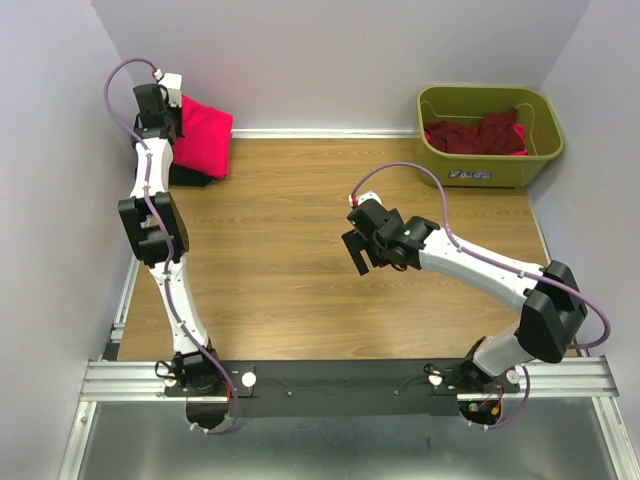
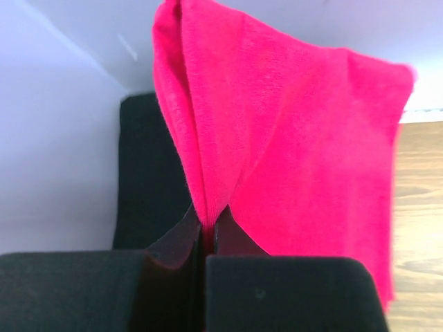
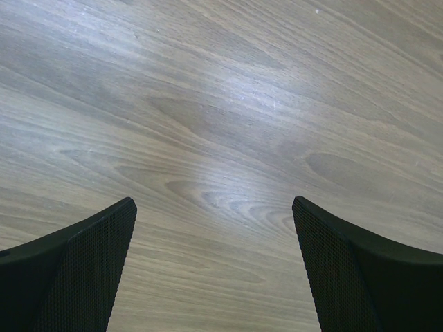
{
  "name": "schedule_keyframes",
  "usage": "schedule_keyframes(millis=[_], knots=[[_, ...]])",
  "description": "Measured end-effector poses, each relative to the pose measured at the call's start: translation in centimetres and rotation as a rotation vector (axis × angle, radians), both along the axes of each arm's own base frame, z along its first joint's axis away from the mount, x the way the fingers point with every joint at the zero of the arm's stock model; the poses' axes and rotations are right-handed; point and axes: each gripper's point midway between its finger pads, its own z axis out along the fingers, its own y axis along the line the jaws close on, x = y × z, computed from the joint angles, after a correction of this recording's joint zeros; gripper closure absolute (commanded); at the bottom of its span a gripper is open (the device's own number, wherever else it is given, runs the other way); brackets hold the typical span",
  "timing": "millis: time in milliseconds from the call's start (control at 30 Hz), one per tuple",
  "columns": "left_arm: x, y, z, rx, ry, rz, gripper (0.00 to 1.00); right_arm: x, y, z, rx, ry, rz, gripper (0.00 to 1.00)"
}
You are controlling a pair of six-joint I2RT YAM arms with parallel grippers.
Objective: Fold and stack the t-shirts
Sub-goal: Neatly place the folded tshirt to the corner
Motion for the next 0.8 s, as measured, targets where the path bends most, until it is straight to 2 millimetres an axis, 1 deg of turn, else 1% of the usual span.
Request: schedule_keyframes(millis=[67, 233, 333, 467, 800], knots=[[0.2, 0.9, -1.7, -0.025, 0.014, 0.02, 1.0, 0.0, -0.1, -0.2, -0.006, 0.005, -0.001, 0.0], [0.2, 2.5, -5.1, -0.068, 0.041, 0.065, 1.0, 0.1, -0.3, -0.5, -0.019, 0.014, -0.003, 0.0], [0.2, 3.3, -5.9, -0.073, 0.046, 0.083, 1.0, 0.1, -0.5, -0.6, -0.025, 0.018, -0.004, 0.0], [0.2, 3.8, -6.0, -0.067, 0.044, 0.099, 1.0, 0.1, -0.7, -0.6, -0.029, 0.021, -0.009, 0.0], [0.5, 5.3, -5.1, 0.001, 0.013, 0.148, 1.0, 0.2, -0.8, -0.7, -0.029, 0.022, -0.014, 0.0]])
